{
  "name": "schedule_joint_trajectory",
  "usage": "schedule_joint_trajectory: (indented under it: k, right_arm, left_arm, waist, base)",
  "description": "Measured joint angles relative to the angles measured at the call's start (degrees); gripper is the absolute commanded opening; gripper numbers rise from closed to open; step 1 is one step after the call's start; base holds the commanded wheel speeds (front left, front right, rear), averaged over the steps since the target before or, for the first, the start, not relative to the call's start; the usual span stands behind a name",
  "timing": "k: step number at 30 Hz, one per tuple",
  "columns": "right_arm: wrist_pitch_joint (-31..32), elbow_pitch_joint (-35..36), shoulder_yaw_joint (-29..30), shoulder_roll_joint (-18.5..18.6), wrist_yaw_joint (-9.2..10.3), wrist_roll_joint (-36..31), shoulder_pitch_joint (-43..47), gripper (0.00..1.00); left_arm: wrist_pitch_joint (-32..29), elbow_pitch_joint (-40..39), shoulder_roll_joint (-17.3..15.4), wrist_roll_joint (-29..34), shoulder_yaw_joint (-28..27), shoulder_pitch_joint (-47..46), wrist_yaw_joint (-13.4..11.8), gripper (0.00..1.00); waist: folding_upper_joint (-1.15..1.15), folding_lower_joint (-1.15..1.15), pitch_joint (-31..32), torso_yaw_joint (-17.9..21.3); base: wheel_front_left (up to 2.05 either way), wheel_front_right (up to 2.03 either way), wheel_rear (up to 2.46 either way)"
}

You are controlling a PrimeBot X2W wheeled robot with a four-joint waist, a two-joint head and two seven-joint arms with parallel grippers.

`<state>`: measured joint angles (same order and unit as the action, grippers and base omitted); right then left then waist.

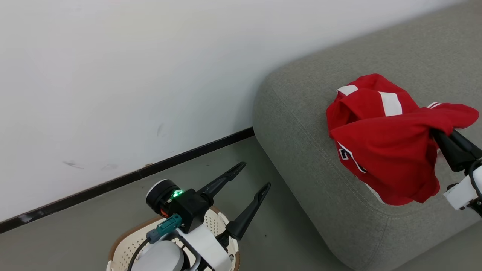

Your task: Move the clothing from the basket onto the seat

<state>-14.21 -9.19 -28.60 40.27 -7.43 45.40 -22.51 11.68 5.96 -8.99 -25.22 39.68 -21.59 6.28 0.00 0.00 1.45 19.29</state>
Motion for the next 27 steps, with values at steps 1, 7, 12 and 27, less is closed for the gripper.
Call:
schedule_joint_trajectory:
  k: [1, 7, 12, 27]
  right_arm:
    - [0.00, 0.33, 0.26, -0.14, 0.00, -0.30, 0.48, 0.00]
    - [0.01, 1.94, 1.98, -1.19, 0.00, -1.70, 3.15, 0.00]
    - [0.00, 2.68, 3.04, -2.44, 0.00, -2.58, 3.85, 0.00]
    - [0.73, -2.70, 10.81, -2.05, 0.00, -4.26, -13.09, 0.00]
  left_arm:
    - [0.01, -0.03, 0.00, 0.00, 0.00, 0.04, 0.00, 1.00]
    - [0.27, -0.31, 0.09, 0.05, 0.02, 1.18, -0.02, 1.00]
    - [0.48, -0.64, 0.04, 0.07, -0.02, 1.21, -0.26, 1.00]
    - [-0.96, -3.93, -1.12, 1.13, -0.65, 2.30, -2.71, 1.00]
  waist:
    - [0.00, 0.00, 0.05, 0.37]
    - [0.00, 0.00, 0.23, 2.37]
    - [0.00, 0.00, 0.11, 3.63]
    - [0.00, 0.00, -4.08, 3.43]
  base:
    - [0.00, 0.00, 0.00]
    - [0.00, 0.00, 0.00]
    - [0.00, 0.00, 0.00]
    - [0.00, 0.00, 0.00]
